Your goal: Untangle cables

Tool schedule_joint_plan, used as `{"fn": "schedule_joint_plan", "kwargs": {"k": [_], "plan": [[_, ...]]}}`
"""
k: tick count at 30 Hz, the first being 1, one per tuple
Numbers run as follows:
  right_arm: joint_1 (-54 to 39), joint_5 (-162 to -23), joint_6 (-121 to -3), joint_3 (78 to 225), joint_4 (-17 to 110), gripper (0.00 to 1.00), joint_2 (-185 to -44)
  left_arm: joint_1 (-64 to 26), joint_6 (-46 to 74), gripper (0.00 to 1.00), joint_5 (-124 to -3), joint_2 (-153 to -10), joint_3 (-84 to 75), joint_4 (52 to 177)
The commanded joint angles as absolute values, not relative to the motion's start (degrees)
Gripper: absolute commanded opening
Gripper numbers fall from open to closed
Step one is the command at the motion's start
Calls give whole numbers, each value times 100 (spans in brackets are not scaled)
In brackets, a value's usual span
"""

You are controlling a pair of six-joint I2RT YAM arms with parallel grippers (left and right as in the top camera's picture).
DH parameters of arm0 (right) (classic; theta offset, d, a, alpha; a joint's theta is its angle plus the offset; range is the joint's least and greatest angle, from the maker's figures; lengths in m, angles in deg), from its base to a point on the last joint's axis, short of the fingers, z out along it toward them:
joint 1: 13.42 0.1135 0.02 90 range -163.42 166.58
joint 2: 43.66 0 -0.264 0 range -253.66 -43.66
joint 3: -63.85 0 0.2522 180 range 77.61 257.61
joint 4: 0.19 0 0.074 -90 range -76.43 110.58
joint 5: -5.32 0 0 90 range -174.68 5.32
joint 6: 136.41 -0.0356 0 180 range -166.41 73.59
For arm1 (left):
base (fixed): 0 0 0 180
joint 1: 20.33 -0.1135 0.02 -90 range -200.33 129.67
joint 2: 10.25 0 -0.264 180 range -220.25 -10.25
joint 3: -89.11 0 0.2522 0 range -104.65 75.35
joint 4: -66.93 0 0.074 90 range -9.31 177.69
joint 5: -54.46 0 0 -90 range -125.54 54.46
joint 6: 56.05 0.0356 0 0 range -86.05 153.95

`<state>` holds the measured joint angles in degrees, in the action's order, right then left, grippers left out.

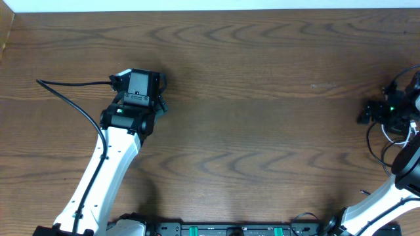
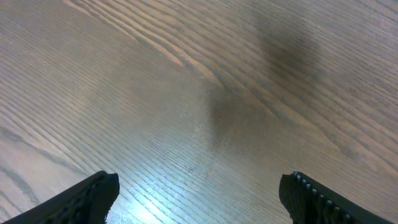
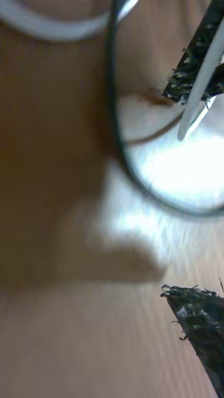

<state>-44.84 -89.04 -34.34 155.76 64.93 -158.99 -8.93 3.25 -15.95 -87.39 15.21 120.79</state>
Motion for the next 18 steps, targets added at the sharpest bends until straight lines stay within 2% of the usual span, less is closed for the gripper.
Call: {"fn": "schedule_joint_plan", "kwargs": {"k": [1,9,18], "plan": [[-4463,-8069,-3523,15766,6768,93,-15713,-917,257,87,-1577,-8739,1580,12097],[-4279,-8104,-3521,16411,7806,95,-15713,-917,257,87,-1577,-8739,1580,12097],[-3964,-8080,-3504,16468,8093,99,-15713,-917,257,87,-1577,-8739,1580,12097]]}}
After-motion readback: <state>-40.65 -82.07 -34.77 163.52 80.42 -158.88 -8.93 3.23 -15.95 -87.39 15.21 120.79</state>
